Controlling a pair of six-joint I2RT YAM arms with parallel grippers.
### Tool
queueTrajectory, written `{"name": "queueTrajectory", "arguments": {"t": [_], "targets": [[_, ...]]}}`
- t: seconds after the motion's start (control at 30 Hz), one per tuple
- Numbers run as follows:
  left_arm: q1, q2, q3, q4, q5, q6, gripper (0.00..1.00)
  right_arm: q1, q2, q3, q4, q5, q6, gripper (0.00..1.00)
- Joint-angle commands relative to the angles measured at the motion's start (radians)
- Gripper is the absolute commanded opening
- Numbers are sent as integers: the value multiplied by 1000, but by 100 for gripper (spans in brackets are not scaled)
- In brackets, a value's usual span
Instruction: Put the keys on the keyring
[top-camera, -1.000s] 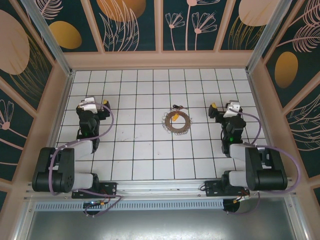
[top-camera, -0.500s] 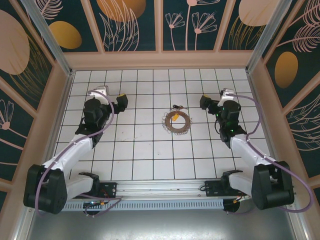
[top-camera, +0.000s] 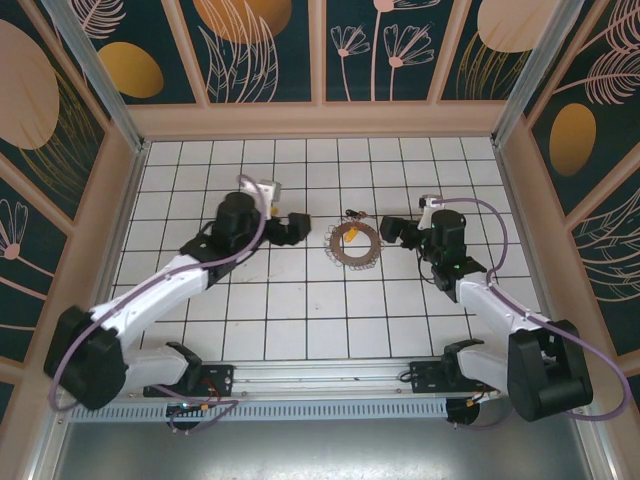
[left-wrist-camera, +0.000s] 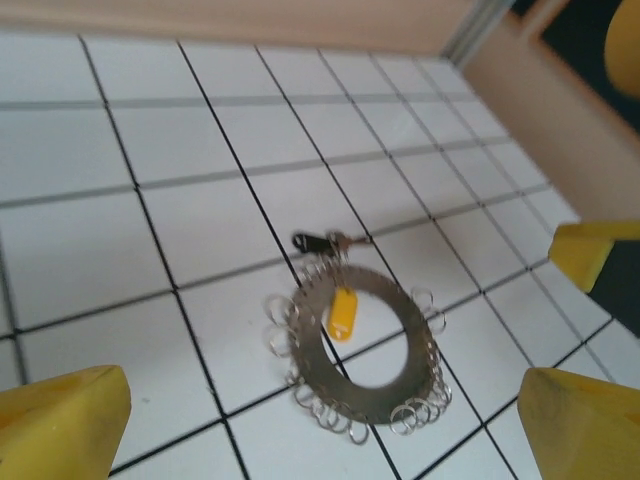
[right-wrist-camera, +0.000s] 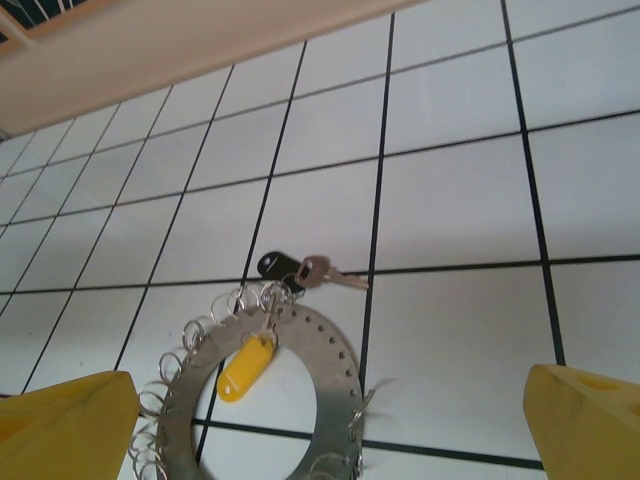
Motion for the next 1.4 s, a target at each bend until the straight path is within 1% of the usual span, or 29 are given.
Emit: {"name": "queueTrajectory", "arguments": {"t": [0.0,0.1,0.17,0.23,0.33,0.43,0.5,0.6,0.8,0.93,1.1,1.23,1.37], "targets": [[-78,138,104,-86,-82,20,99,-19,13,10,-33,-53,-2,99],[-134,265,234,-129,-126,55,94,-84,9,-6,-30,-120,19,99],[-152,352,312,-165,-131,73,86,-135,1,-21,-24,-166,34,98],[-174,450,398,-212,-154,99,78,-171,-10,-30,-26,-186,34,98],[-194,561,492,-258,-171,111,65,-196,-18,-32,-27,-186,22,98],[-215,652,581,-300,-198,127,57,-204,-13,-28,-23,-192,19,98],[-228,710,633,-334,-221,138,54,-208,-6,-24,-22,-197,18,98],[-234,768,685,-361,-237,145,51,-209,0,-17,-25,-199,12,98],[-235,858,775,-409,-265,167,48,-212,-4,-16,-22,-194,4,98],[-234,916,835,-440,-314,174,48,-214,-1,-17,-19,-193,2,98],[-235,957,879,-453,-343,172,44,-217,-4,-16,-19,-193,-1,98],[-235,985,901,-456,-337,171,43,-223,-4,-16,-17,-193,-1,98],[-235,1015,911,-462,-354,171,42,-224,-8,-14,-17,-200,3,98]]}}
